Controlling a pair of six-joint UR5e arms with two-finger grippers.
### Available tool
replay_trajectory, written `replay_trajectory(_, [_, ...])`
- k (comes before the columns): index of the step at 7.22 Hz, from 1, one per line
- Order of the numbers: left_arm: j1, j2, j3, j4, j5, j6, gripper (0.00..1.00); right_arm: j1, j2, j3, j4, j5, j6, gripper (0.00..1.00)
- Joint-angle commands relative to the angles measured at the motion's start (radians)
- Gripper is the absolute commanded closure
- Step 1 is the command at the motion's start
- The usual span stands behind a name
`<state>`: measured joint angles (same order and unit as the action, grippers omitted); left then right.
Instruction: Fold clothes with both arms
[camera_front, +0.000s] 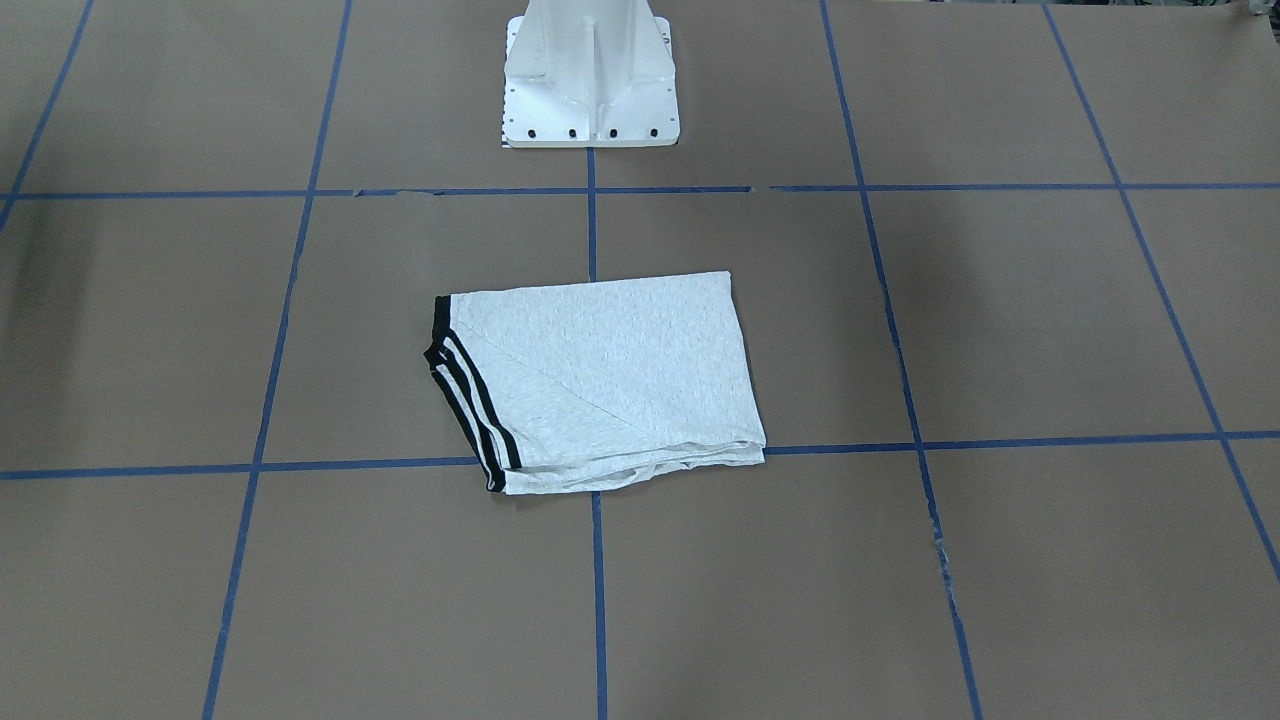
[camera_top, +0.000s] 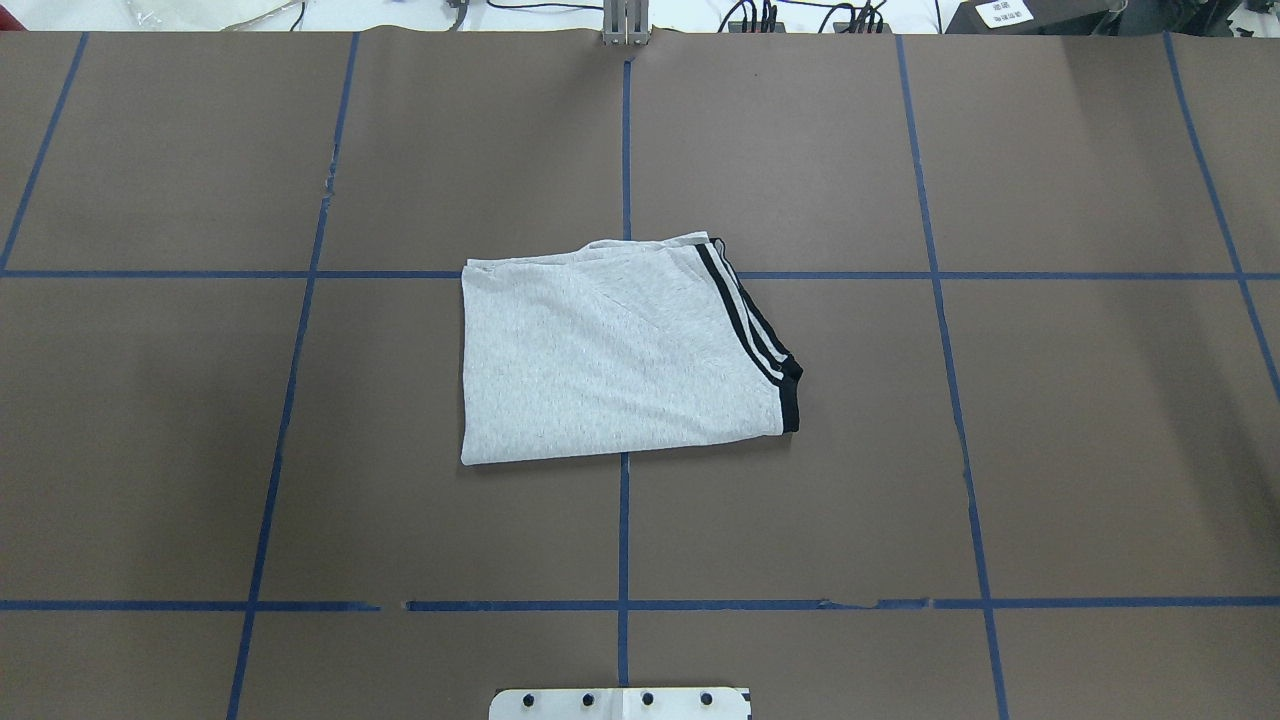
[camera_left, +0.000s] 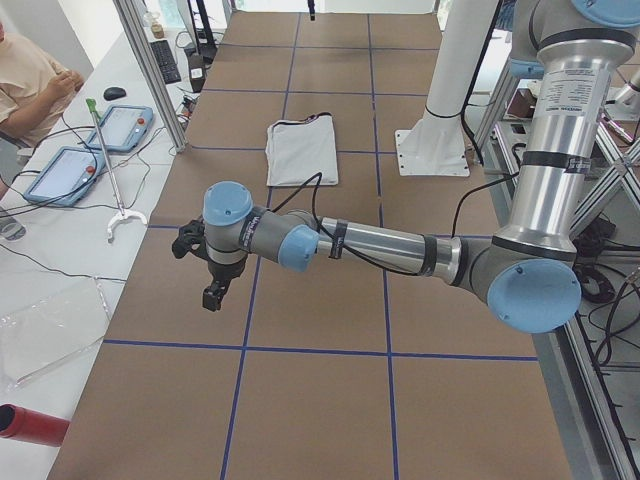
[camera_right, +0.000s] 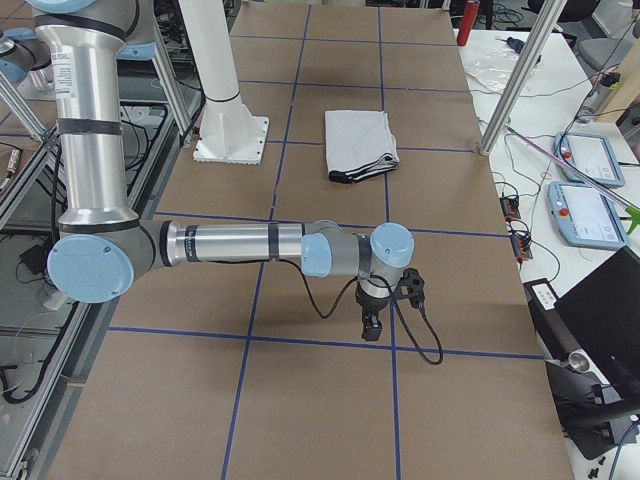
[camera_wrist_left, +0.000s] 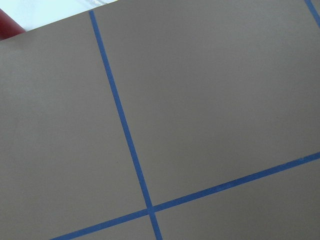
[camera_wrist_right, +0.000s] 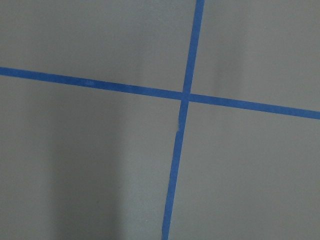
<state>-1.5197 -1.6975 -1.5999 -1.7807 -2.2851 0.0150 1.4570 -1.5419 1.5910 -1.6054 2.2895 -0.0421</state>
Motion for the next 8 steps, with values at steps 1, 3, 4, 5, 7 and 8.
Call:
replay_trajectory(1, [-0.072,0.036,-0.044,0.067,0.001,0.008,0.01,-0.006,0.005,0.001,0.001,-0.002,-0.005,0.00])
replay_trajectory(3, [-0.089,0.080,-0.087,0.077,0.004,0.008,0.00,-0.006,0.011,0.009,0.001,-0.001,-0.005,0.00])
replay_trajectory(4, [-0.088,0.085,-0.119,0.080,0.010,0.008,0.00,-0.006,0.011,0.009,0.002,-0.001,-0.004,0.00])
replay_trajectory(5, [-0.086,0.084,-0.117,0.083,0.000,-0.003,0.00,-0.007,0.013,0.007,0.002,-0.002,-0.001,0.00])
replay_trajectory(7, [-0.086,0.085,-0.120,0.084,-0.004,-0.003,0.00,-0.004,0.013,0.004,0.001,0.004,0.010,0.00])
replay_trajectory(8, [-0.088,0.103,-0.124,0.084,-0.023,0.000,0.00,-0.004,0.011,-0.012,0.011,-0.002,0.008,0.00])
